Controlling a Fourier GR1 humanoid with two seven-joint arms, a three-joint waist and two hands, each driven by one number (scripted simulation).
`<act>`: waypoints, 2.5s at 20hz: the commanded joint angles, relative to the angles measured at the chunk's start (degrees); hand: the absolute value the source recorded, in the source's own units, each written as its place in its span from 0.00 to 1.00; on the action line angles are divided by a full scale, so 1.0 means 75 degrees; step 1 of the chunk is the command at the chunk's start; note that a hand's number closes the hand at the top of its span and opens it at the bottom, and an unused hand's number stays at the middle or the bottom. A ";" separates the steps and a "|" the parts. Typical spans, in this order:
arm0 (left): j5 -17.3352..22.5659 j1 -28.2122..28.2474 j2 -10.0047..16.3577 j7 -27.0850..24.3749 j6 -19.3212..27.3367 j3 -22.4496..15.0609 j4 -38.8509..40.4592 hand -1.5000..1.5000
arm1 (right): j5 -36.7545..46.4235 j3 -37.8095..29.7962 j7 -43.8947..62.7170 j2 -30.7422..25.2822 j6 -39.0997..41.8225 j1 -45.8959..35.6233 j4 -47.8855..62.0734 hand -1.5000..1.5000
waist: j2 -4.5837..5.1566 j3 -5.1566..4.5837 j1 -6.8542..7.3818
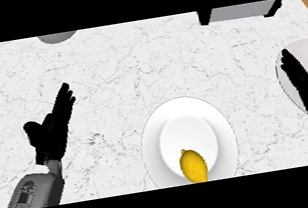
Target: Pick the lemon from the plate and place it in the plate
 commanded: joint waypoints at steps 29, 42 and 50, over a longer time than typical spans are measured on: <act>0.0332 0.1541 -0.0574 0.1494 -0.0281 -0.0284 -0.0799 0.50 | 0.2894 0.1953 0.0527 -0.1142 0.3262 -0.1599 -0.2977 0.00 | -0.0154 -0.0142 -0.0335; 0.0085 0.1270 -0.0642 0.1944 -0.0296 -0.0115 -0.0935 0.50 | 0.5731 0.3509 0.3219 0.1217 0.3417 -0.1567 -0.3199 0.00 | -0.0116 -0.0130 -0.0276; -0.0044 0.1852 -0.0886 0.1748 -0.0389 -0.0144 -0.1245 0.50 | 0.6252 0.3710 0.3830 0.1891 0.4290 -0.0689 -0.3645 0.00 | -0.0120 -0.0129 -0.0302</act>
